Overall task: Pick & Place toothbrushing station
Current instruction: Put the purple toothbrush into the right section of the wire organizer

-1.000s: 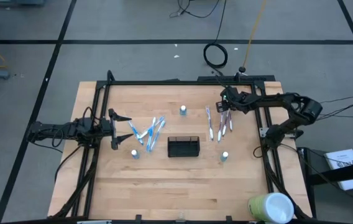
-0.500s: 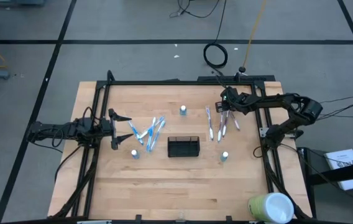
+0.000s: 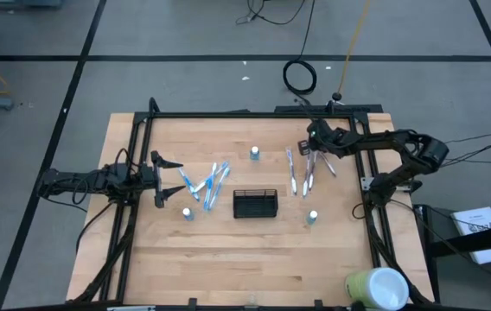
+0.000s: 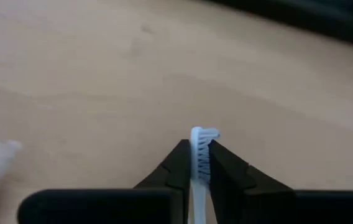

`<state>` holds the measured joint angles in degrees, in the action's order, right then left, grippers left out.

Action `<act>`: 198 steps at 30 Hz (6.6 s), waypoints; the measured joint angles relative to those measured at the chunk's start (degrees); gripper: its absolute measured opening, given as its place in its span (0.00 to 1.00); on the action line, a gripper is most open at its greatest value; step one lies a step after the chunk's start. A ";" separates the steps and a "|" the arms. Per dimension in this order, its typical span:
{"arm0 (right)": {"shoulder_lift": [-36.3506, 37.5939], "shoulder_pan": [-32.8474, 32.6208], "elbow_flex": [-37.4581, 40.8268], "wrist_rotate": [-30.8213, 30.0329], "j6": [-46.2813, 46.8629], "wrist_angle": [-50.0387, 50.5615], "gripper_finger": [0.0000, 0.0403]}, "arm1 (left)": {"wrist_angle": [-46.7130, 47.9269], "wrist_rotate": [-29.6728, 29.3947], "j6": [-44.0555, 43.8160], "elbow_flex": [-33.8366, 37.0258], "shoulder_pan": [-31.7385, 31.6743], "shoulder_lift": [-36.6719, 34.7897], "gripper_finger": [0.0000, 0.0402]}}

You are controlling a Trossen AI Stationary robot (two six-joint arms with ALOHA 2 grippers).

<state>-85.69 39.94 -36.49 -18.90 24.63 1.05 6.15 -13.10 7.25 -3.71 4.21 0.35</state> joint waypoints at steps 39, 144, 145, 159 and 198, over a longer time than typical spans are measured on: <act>9.83 -33.30 -0.09 17.74 -11.46 -56.48 0.05 | 0.02 0.00 0.00 0.01 0.00 0.01 0.88; 2.95 -45.90 7.63 -7.90 -31.53 -74.08 0.42 | 0.00 0.00 0.00 -0.01 0.00 0.01 0.88; 5.43 -45.67 7.57 -11.93 -31.74 -69.51 0.42 | 0.01 0.00 0.00 0.00 0.02 0.00 0.87; 20.81 -26.40 0.57 -22.19 6.42 10.30 0.45 | 0.01 0.00 0.00 0.01 0.00 0.00 0.87; 0.63 -9.88 0.53 -3.46 8.93 13.20 0.35 | 0.02 0.00 0.00 0.01 0.00 0.01 0.88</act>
<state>-85.06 30.06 -35.96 -22.36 33.56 14.25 6.17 -13.10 7.25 -3.70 4.21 0.36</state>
